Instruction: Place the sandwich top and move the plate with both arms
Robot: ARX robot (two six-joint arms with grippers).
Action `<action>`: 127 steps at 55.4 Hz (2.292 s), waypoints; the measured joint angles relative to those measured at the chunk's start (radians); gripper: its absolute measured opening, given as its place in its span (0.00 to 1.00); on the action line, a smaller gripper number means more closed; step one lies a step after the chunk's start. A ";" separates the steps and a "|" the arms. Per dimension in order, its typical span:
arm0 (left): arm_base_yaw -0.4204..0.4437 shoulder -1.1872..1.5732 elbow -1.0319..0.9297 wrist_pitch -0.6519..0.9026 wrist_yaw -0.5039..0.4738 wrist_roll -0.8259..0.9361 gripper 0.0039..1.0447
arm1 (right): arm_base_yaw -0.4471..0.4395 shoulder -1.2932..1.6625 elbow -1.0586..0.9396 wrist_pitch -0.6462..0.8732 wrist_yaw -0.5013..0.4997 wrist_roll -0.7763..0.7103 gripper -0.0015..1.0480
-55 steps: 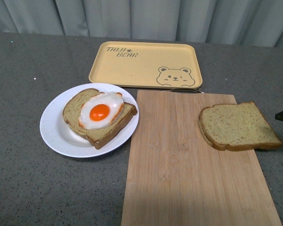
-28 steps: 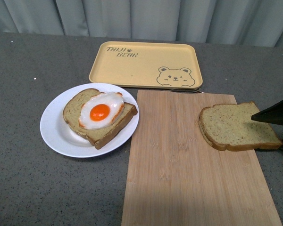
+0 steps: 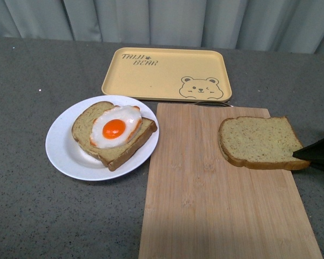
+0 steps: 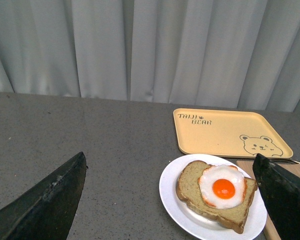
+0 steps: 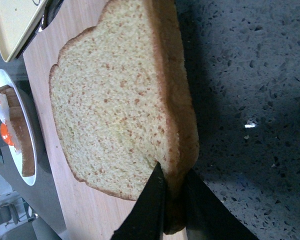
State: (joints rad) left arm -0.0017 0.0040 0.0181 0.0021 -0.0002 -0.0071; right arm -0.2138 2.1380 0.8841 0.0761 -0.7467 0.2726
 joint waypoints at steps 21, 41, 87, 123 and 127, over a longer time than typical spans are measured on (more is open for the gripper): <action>0.000 0.000 0.000 0.000 0.000 0.000 0.94 | 0.082 -0.247 -0.112 0.270 -0.203 0.160 0.02; 0.000 0.000 0.000 0.000 0.000 0.000 0.94 | 0.379 -0.111 -0.057 0.616 -0.124 0.522 0.02; 0.000 0.000 0.000 0.000 0.000 0.000 0.94 | 0.584 0.119 0.128 0.506 -0.024 0.557 0.37; 0.000 0.000 0.000 0.000 0.000 0.000 0.94 | 0.396 -0.223 -0.412 1.144 0.841 -0.151 0.47; 0.000 0.000 0.000 0.000 0.000 0.000 0.94 | 0.378 -0.294 -0.476 1.244 0.887 -0.203 0.35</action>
State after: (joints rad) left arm -0.0017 0.0040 0.0181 0.0021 -0.0002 -0.0071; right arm 0.1642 1.8435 0.4084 1.3201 0.1406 0.0700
